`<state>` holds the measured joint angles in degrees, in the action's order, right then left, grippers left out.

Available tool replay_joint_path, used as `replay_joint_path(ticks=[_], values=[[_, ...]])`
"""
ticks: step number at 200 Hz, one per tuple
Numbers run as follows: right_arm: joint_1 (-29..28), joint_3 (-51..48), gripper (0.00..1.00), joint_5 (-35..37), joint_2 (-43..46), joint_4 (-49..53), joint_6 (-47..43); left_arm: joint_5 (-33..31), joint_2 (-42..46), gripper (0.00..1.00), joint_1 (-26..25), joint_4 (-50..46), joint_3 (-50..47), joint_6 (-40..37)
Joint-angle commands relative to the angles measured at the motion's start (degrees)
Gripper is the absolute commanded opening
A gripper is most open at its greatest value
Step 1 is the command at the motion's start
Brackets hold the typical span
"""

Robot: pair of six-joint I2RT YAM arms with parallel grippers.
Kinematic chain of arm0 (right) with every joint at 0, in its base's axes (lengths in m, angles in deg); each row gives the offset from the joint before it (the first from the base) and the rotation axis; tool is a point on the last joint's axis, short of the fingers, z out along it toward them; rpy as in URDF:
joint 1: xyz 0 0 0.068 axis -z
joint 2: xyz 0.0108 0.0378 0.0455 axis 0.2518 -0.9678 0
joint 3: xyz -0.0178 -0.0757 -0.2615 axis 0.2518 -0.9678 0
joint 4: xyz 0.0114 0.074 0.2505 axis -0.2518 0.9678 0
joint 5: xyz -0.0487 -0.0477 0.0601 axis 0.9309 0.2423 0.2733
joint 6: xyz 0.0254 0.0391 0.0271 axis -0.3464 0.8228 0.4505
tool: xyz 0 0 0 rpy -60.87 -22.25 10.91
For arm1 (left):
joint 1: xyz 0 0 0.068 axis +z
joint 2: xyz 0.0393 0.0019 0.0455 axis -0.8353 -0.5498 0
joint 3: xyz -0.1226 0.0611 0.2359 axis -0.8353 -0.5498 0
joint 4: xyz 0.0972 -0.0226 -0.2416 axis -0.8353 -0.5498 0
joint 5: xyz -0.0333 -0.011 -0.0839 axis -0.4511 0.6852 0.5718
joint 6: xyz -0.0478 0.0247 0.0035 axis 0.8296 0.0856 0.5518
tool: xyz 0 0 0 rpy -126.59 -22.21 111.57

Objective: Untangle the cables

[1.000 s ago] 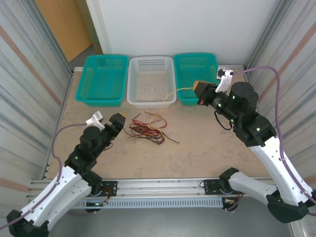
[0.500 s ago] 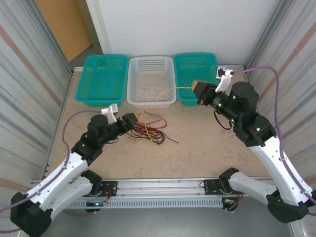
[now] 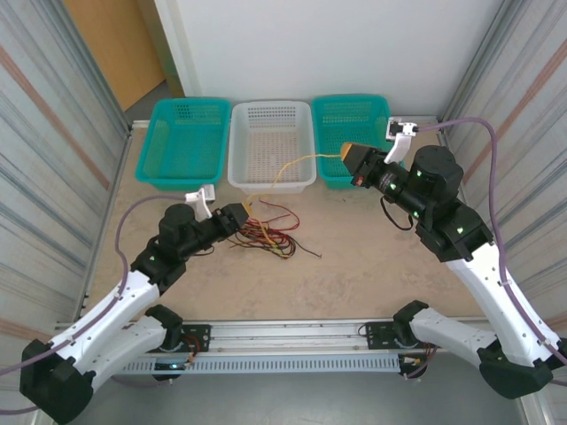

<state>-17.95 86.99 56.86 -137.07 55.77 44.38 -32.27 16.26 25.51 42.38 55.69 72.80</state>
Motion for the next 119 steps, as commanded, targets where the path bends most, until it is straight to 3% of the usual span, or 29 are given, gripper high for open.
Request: replay_joint_path(ticks=[1, 12, 22, 76, 93, 119], values=[[0.32, -1.00, 0.00, -1.38, 0.63, -2.04, 1.47, 0.36, -0.51, 0.27, -0.14, 1.10, 1.48, -1.63], [0.28, -1.25, 0.00, -1.21, 0.75, -2.00, 1.44, 0.03, -0.51, 0.12, 0.00, 1.37, 1.39, -1.39], [0.28, -1.43, 0.00, -1.20, 0.77, -1.98, 1.56, -0.35, -0.43, 0.08, -0.07, 1.47, 1.24, -1.06], [0.35, -2.45, 0.00, -1.45, 0.95, -2.39, 1.59, -0.21, -0.83, 0.15, 0.51, 2.27, 0.65, -0.51], [0.30, -2.99, 0.00, -1.49, 1.04, -2.78, 1.76, 0.13, -0.77, 0.22, 0.64, 3.15, 0.01, 0.02], [0.34, -3.44, 0.00, -1.48, 1.07, -3.14, 1.92, 0.36, -0.62, 0.23, 0.64, 3.40, -0.61, 0.31]])
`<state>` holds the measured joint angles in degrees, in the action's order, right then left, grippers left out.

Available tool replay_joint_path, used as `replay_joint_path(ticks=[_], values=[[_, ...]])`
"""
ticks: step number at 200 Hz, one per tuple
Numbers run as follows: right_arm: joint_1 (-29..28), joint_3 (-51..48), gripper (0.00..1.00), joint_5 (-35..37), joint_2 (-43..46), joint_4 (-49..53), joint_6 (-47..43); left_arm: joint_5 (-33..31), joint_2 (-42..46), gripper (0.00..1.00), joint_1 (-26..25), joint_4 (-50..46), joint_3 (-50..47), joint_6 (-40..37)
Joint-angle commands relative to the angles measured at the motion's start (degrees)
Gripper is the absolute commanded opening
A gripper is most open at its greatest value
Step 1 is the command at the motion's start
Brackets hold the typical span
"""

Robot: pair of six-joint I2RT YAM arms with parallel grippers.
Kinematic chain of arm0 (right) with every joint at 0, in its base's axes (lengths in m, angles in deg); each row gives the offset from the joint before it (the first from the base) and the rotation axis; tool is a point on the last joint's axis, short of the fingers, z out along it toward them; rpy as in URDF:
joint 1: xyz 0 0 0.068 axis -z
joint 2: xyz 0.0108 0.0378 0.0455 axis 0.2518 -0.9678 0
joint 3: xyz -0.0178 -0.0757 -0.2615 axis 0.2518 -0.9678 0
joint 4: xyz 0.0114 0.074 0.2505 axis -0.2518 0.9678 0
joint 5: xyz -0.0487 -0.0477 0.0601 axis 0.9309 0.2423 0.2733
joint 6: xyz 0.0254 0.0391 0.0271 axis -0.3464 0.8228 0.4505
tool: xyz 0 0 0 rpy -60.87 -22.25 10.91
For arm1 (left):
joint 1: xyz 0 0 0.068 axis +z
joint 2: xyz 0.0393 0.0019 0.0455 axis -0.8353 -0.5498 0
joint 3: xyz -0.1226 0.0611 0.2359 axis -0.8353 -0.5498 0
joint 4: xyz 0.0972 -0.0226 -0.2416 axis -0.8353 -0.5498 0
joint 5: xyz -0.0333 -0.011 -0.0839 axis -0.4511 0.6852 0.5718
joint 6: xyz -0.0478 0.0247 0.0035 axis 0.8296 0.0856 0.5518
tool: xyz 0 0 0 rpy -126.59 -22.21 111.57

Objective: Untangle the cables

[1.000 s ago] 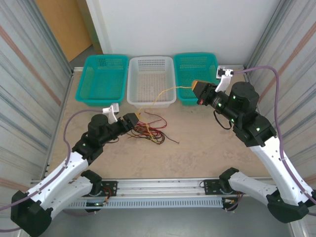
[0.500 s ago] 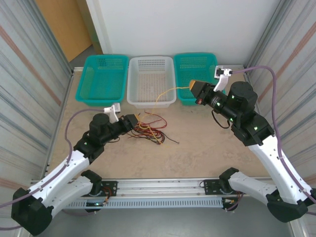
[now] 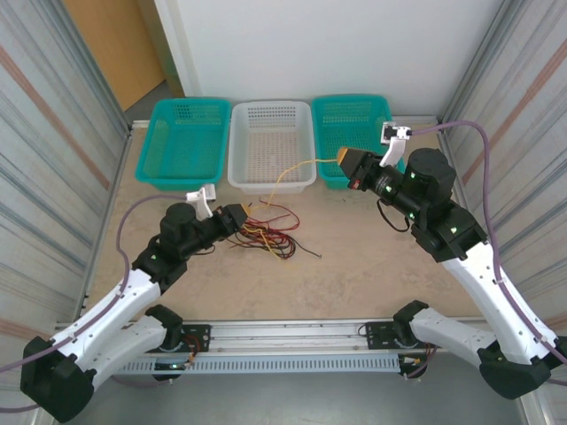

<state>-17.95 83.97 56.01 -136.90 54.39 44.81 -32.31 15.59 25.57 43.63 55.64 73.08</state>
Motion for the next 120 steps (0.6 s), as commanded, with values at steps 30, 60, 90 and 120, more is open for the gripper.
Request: replay_joint_path(ticks=[30, 60, 90, 120], values=[[0.37, -0.62, 0.00, -0.53, 0.91, -1.78, 1.48, 1.31, 0.11, 0.34, 0.57, 2.53, -1.11, 0.03], [0.59, -0.26, 0.00, -0.47, 0.67, -1.84, 1.47, 0.91, 0.72, 0.34, 0.57, 2.14, -2.14, 0.29], [0.63, -0.35, 0.00, -0.82, 0.63, -2.24, 1.72, 1.07, 1.10, 0.37, 0.57, 2.16, -2.86, 0.20], [0.76, -0.94, 0.00, -0.16, 0.94, -2.60, 2.01, 0.94, 0.86, 0.28, 0.66, 2.40, -2.78, 0.20]])
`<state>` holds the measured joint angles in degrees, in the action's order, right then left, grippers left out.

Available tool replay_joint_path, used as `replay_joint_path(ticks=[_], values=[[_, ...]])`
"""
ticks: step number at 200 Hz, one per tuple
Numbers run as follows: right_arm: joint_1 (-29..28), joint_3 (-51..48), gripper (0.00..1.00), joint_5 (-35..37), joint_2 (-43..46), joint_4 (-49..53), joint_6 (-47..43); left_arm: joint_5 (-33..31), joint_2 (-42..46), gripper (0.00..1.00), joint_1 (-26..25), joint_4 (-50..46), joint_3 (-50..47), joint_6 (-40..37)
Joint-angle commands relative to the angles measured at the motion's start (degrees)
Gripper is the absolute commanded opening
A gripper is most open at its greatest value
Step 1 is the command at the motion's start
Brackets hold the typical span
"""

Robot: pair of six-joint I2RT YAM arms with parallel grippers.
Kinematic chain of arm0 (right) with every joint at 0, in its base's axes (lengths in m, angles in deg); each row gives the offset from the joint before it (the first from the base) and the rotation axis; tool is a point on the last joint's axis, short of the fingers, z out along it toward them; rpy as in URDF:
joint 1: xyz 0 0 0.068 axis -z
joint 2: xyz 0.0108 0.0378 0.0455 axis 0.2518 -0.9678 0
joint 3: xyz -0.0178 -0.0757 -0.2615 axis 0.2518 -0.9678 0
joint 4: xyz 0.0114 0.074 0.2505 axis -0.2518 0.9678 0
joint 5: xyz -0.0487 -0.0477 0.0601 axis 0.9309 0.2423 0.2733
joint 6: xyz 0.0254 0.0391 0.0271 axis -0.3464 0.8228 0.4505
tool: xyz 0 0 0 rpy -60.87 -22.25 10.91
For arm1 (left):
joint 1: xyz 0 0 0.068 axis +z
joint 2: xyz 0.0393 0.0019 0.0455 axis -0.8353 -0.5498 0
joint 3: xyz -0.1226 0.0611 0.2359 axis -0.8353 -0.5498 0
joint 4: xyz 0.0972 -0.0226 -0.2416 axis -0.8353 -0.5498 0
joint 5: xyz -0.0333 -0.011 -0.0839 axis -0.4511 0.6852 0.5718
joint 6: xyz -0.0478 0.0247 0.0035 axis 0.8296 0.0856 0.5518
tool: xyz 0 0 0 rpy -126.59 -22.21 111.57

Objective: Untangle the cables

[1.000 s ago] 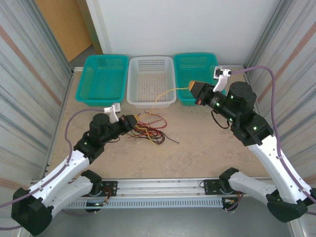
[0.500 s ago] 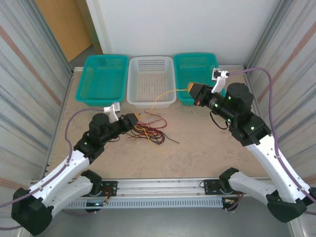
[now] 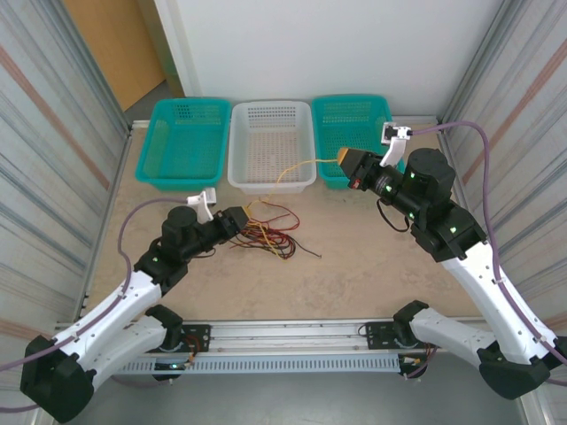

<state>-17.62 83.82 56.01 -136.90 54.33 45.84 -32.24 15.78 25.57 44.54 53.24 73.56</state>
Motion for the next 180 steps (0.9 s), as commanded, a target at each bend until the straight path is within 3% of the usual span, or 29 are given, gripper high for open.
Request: replay_joint_path(ticks=[1, 36, 66, 93, 123, 163, 180], values=[[0.41, -0.80, 0.00, -0.17, 0.93, -2.51, 1.03, 0.87, 0.68, 0.27, 0.66, 1.53, -0.38, -0.28], [0.57, -0.72, 0.00, -0.62, 0.71, -2.38, 1.17, 1.44, -0.34, 0.20, 0.66, 2.72, -0.21, -0.12], [1.00, -0.56, 0.00, -0.73, 0.86, -2.26, 1.21, 2.27, -1.41, 0.22, 0.66, 3.47, -0.18, 0.07], [1.77, 0.01, 0.00, -0.52, 0.61, -1.70, 1.21, 2.41, -1.57, 0.00, 0.74, 4.24, -0.23, -0.20], [4.32, 1.43, 0.00, 1.00, 0.34, 0.41, 1.75, 5.46, -0.02, 0.00, 0.75, 8.39, -1.24, -4.14], [11.12, 3.01, 0.00, 1.22, -0.48, 4.17, 3.81, 9.50, 4.33, 0.00, 0.99, 6.87, -2.31, -10.60], [14.03, 2.87, 0.00, 2.59, -0.93, 6.32, 5.75, 13.75, 6.10, 0.00, 1.10, 13.51, -5.84, -9.58]])
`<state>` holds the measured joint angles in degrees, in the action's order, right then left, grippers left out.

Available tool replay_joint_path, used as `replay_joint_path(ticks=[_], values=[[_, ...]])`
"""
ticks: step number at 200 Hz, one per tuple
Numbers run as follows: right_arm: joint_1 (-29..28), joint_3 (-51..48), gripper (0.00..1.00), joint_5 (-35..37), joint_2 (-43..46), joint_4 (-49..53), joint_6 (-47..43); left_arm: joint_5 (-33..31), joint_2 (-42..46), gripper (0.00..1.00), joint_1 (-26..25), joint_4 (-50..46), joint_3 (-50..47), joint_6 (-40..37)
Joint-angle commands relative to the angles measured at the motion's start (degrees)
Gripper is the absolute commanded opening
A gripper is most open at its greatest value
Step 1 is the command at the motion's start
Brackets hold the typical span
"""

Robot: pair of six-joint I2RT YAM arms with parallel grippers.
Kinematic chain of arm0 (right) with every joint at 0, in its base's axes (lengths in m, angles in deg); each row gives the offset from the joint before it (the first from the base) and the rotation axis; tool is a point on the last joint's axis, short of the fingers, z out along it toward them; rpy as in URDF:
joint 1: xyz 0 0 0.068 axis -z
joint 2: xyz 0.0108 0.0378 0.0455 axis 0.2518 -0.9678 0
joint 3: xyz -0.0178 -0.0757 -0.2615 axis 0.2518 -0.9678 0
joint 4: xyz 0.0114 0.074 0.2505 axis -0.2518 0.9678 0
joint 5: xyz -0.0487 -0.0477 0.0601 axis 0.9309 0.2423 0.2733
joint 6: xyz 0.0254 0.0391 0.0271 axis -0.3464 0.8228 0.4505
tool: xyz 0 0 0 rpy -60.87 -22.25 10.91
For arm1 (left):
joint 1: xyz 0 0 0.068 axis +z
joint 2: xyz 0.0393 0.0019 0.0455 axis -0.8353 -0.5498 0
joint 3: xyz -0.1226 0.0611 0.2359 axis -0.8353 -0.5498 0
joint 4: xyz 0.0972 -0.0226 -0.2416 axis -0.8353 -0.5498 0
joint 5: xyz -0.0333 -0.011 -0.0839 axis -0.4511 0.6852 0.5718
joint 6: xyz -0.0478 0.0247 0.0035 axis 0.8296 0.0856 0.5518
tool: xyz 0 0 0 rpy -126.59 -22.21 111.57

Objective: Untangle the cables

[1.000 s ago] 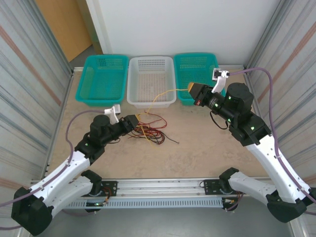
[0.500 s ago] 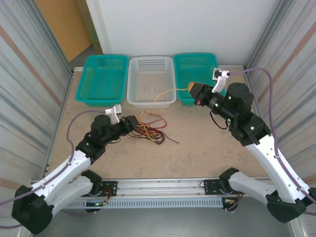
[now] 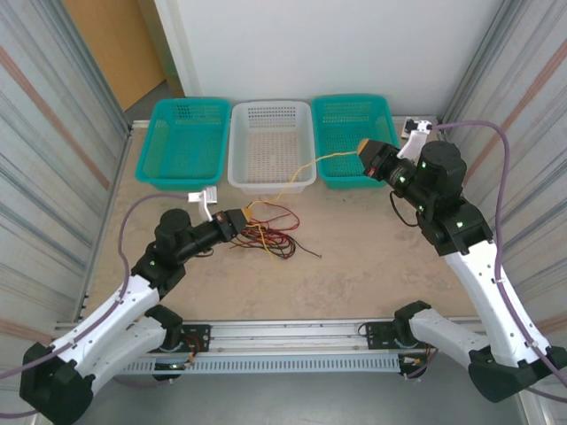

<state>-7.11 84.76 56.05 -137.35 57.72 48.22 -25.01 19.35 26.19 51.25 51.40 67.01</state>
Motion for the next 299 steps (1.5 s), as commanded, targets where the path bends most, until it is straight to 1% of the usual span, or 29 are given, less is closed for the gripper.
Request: replay_joint_path(ticks=[1, 16, 31, 45, 70, 94, 116, 120, 129, 133, 141, 159, 168, 177, 180, 184, 190, 195, 214, 228, 239, 250, 263, 279, 293, 295, 299], values=[[3.68, 1.93, 0.00, 2.57, -0.51, 3.06, 3.49, 6.75, 2.61, 0.00, 0.49, 7.38, -4.31, -2.85], [6.79, 2.35, 0.00, 2.29, -1.07, 4.94, 4.83, 10.33, 3.72, 0.00, 0.57, 15.51, -8.20, -0.50], [9.74, 2.52, 0.00, 0.87, -1.73, 5.64, 6.08, 13.20, 4.88, 0.00, 0.62, 21.03, -10.64, 1.04], [11.50, 2.65, 0.00, -0.20, -2.78, 5.58, 6.51, 15.06, 6.28, 0.00, 0.57, 23.03, -11.73, 1.53], [12.03, 2.99, 0.00, -0.66, -3.39, 5.34, 6.69, 17.95, 8.45, 0.00, 0.57, 24.57, -11.52, 1.67], [12.02, 2.28, 0.00, -2.50, -3.73, 3.85, 7.20, 17.77, 8.57, 0.00, 0.57, 24.72, -11.14, 1.62], [12.04, 1.45, 0.00, -5.04, -4.05, 2.30, 7.72, 14.47, 7.88, 0.00, 0.57, 24.24, -10.77, 1.62], [12.03, 1.49, 0.05, -5.39, -4.19, 2.38, 7.74, 13.10, 7.95, 0.00, 0.62, 23.07, -10.53, 1.43], [12.03, 1.66, 0.20, -5.67, -4.51, 2.75, 8.04, 9.97, 8.21, 0.00, 0.66, 20.30, -9.85, 0.58], [12.03, 1.72, 0.24, -5.62, -4.58, 3.09, 8.09, 8.45, 8.50, 0.00, 0.66, 19.18, -9.72, 0.21], [12.03, 1.60, 0.31, -5.58, -4.54, 3.39, 8.18, 5.84, 8.94, 0.00, 0.81, 18.41, -9.64, 0.00], [12.03, 0.69, 0.45, -5.17, -3.36, 3.31, 8.18, 2.19, 10.27, 0.00, 2.33, 18.25, -9.31, 1.01], [12.02, 0.18, 0.52, -4.81, -2.59, 3.43, 8.05, 1.21, 10.86, 0.00, 3.74, 18.35, -8.88, 1.61], [12.02, -0.21, 0.56, -4.48, -1.78, 3.69, 7.71, -0.20, 11.57, 0.00, 5.30, 17.20, -8.22, 2.71], [12.05, -0.33, 0.61, -4.44, -1.68, 3.82, 7.64, -0.70, 11.75, 0.00, 5.85, 16.98, -8.09, 3.10], [12.03, -0.37, 0.65, -4.52, -1.69, 4.04, 7.37, -1.19, 11.96, 0.00, 6.53, 16.98, -7.97, 3.55], [12.01, -0.52, 0.67, -4.59, -1.69, 4.35, 7.00, -2.20, 12.21, 0.00, 7.51, 16.98, -7.76, 4.24], [11.96, -0.63, 0.69, -4.73, 0.07, 4.57, 6.75, -3.36, 12.38, 0.00, 8.40, 16.36, -7.47, 5.09], [11.94, -2.17, 0.69, -5.29, 1.74, 4.78, 6.51, -7.69, 12.63, 0.00, 11.39, 14.77, -6.25, 7.95], [11.70, -3.81, 0.69, -6.18, 2.97, 4.61, 6.94, -10.02, 12.44, 0.00, 12.88, 12.66, -4.05, 7.57], [10.93, -5.44, 0.68, -7.07, 3.90, 3.89, 7.51, -12.98, 12.26, 0.00, 13.69, 10.27, -2.32, 7.07], [8.84, -7.23, 0.68, -6.99, 4.75, 3.28, 7.74, -16.47, 11.78, 0.00, 14.30, 8.46, -0.99, 7.07], [5.08, -9.32, 0.67, -5.23, 5.82, 2.75, 7.36, -17.53, 10.42, 0.00, 15.78, 9.18, 0.18, 7.28], [-1.61, -12.42, 0.67, -1.26, 6.93, 2.27, 7.12, -16.46, 7.88, 0.00, 18.85, 10.98, 1.45, 9.10], [-9.29, -16.26, 0.67, 2.90, 7.63, 0.43, 7.56, -16.12, 5.78, 0.00, 21.48, 11.39, 2.71, 11.55], [-9.57, -16.53, 0.67, 3.32, 7.63, 0.31, 7.60, -16.17, 5.50, 0.00, 21.84, 11.40, 2.87, 11.90], [-12.53, -17.58, 0.67, 4.98, 7.59, -0.18, 7.73, -16.40, 5.04, 0.00, 22.48, 11.52, 3.17, 12.52]])
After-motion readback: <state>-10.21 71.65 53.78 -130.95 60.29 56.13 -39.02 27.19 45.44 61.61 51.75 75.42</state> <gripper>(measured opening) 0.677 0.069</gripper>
